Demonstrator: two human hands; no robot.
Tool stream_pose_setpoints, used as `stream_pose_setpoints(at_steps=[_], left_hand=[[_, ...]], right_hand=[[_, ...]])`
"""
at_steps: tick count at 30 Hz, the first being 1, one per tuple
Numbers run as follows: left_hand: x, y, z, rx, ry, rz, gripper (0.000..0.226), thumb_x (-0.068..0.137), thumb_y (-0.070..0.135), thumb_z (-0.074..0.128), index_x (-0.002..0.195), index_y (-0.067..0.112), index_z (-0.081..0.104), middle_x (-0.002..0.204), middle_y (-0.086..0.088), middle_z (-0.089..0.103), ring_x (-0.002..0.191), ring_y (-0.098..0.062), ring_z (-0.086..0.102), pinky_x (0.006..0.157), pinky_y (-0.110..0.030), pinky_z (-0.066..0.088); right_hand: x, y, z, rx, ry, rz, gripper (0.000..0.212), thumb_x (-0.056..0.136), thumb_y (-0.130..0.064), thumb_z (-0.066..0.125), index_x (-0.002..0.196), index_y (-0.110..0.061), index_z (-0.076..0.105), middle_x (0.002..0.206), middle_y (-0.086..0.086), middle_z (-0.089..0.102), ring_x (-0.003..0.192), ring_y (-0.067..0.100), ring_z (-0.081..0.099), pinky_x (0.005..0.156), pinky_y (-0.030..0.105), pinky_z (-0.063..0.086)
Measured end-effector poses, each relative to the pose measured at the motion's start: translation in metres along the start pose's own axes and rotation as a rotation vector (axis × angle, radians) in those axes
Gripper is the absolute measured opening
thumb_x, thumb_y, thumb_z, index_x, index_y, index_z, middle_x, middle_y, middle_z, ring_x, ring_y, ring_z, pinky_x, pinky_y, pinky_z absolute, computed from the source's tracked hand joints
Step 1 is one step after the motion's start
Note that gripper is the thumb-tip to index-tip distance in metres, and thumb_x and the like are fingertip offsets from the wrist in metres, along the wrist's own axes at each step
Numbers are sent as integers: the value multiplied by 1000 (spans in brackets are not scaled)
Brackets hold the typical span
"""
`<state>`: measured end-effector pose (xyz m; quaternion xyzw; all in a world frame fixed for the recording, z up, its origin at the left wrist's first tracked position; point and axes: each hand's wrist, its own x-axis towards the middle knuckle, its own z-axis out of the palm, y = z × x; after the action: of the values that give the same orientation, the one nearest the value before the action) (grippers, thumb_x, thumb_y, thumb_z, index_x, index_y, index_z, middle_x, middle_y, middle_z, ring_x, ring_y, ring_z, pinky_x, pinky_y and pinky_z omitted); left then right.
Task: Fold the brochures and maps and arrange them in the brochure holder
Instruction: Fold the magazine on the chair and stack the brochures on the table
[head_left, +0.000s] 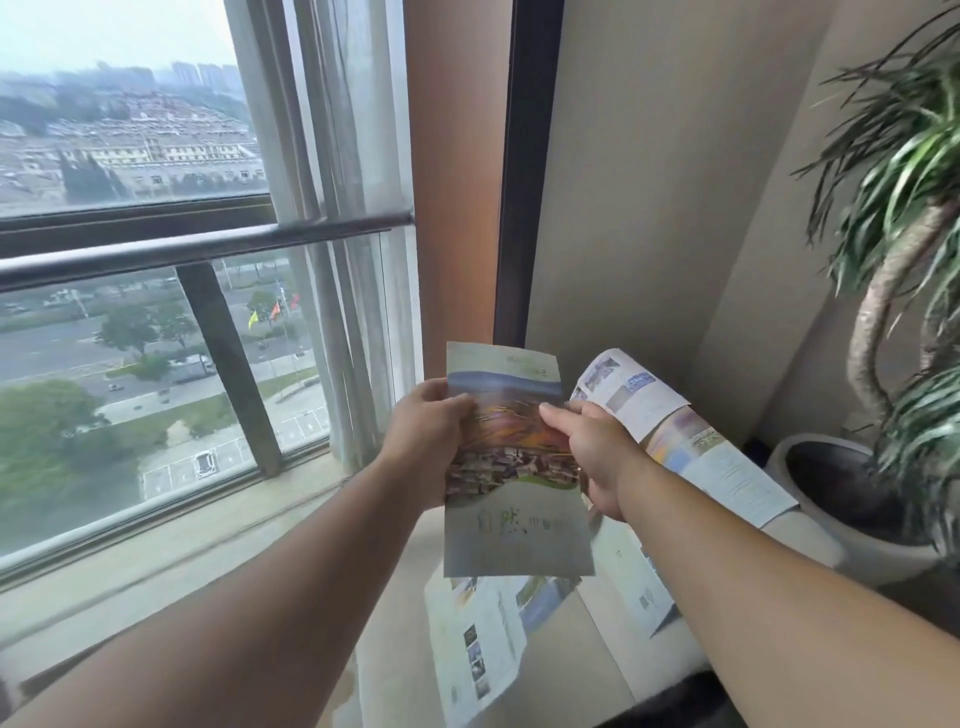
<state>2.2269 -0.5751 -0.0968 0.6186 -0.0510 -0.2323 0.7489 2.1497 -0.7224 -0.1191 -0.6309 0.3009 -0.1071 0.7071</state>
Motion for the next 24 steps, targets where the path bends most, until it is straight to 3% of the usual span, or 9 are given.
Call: stream_pose_setpoints(at_steps=[4,9,12,17,20,24], left_hand=[[1,3,1,-65,-85,22,12,95,4,55,100,12,62,66,-5,72,56,-24,70,49,-35,55],[6,0,-1,-22,-66,69,12,96,6,55,96,14,63,68,-6,71,57,-25,70,51,-37,55],[8,-1,-3,-32,-53,86,11,96,5,54,98,14,62,71,-8,71,59,-26,70,52,-36,55],[9,9,-6,-142,-165,97,12,97,3,51,105,11,56,70,-5,72,61,-26,71,53,-38,56],[12,11,-6,-128,-183,110,14,98,2,50,108,10,55,74,-6,72,64,-27,70,55,-41,57],[19,8,-9,-71,-111,117,13,98,3,50,107,11,55,87,-11,68,67,-28,70,57,-42,57]], right_hand=[[-4,-5,-1,131,-148,183,33,93,-47,59,93,-19,77,103,14,76,89,32,73,79,44,58],[4,-7,4,100,-139,157,36,95,-37,60,115,-9,71,113,16,73,108,35,67,103,50,48],[6,-8,7,63,-146,160,40,95,-39,61,118,-8,70,111,16,73,105,34,69,98,48,52],[7,3,0,71,-309,258,62,76,-68,64,116,-20,71,113,13,73,101,32,71,84,43,57],[8,5,3,182,-343,264,52,86,-60,59,113,-17,73,115,16,72,94,32,72,74,40,59],[13,2,8,240,-282,232,37,98,-32,54,120,-5,67,121,22,68,98,36,68,85,45,55]])
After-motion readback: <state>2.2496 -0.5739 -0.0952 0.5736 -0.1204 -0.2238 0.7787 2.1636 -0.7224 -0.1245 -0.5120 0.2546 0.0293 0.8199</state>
